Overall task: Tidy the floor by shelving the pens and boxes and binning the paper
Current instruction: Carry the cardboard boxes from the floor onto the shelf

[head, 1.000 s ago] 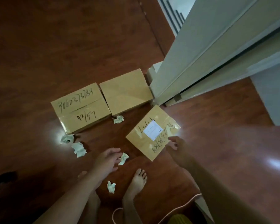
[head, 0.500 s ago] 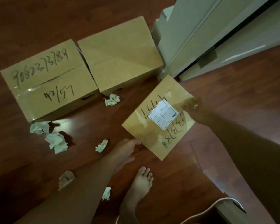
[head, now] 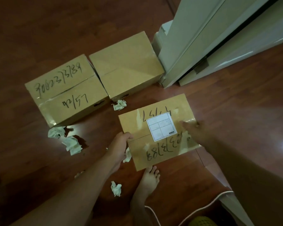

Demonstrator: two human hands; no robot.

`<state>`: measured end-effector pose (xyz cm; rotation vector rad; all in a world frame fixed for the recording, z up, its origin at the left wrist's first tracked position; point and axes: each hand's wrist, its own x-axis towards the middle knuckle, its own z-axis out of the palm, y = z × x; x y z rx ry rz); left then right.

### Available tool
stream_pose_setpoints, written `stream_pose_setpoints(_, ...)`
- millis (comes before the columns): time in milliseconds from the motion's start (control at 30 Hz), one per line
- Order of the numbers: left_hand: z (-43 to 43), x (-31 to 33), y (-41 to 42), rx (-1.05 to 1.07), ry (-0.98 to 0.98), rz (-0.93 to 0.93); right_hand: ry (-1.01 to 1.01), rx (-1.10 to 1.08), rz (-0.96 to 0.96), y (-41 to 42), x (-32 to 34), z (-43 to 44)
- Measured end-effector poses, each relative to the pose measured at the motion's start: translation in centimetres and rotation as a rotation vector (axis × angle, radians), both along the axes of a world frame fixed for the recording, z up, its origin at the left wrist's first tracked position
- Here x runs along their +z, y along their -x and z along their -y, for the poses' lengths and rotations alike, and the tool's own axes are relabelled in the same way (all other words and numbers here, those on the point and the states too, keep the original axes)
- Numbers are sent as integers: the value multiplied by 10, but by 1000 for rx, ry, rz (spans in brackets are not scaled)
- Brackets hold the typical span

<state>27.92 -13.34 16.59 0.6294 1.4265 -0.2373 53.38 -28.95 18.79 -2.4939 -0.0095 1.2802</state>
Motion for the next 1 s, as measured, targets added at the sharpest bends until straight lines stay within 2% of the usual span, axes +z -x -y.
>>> stream_pose_setpoints(133, -19, 61, 13, -76, -95, 40, -123, -220, 35, 32, 65, -2)
stream_pose_setpoints(400, -66, 285, 51, -175, -260, 164, -232, -408, 44, 109, 306, -10)
stream_pose_setpoints(567, -90, 440, 91, -322, -396, 241, -242, -540, 74, 176, 448, -1)
stream_pose_setpoints(667, -102, 496, 114, -375, -482, 284, -265, -605, 97, 214, 498, 12)
stream_pose_setpoints(800, -111, 570, 142, -460, -491, 362, -345, -688, 189, 269, 565, 24)
stream_pose_setpoints(1000, -98, 633, 158, -529, -439, 496, -405, -754, 315, 318, 606, 59)
